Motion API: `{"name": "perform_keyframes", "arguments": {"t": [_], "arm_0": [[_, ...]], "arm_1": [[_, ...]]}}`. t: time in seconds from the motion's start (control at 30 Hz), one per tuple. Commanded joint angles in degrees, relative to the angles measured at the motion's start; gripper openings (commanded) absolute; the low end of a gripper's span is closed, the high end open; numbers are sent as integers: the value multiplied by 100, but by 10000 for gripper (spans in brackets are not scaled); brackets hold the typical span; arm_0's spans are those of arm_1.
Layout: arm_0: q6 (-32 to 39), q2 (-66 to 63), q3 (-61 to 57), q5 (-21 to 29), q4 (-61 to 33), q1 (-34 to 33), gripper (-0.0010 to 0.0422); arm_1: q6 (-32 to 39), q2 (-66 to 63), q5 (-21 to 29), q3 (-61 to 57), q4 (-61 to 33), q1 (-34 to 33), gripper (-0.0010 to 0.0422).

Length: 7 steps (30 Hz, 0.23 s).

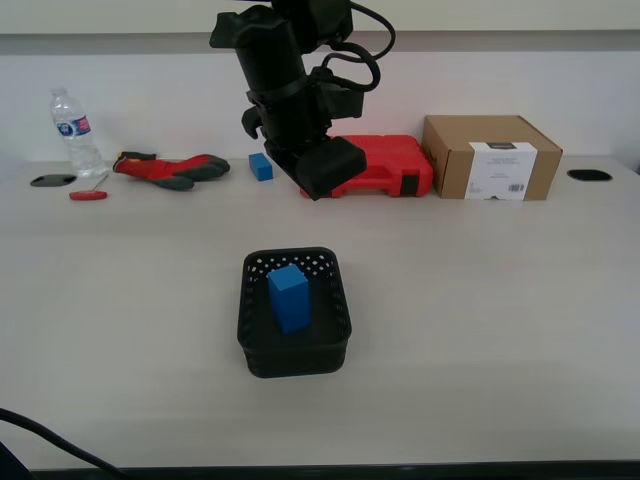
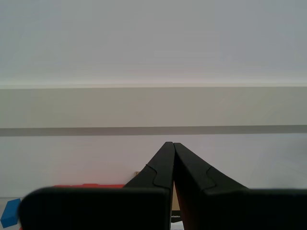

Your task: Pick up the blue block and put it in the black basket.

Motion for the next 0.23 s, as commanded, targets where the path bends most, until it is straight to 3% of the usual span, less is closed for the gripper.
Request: {"name": "perform_keyframes", "arguments": {"t": [0.03,0.23], "arm_0": [[0,0,7,0,7,0,0],[0,0,7,0,7,0,0]], "arm_1": [[33,-7,-11,2,-2,-2,-2],[48,-7,-11,2,0,-2,-1]]}}
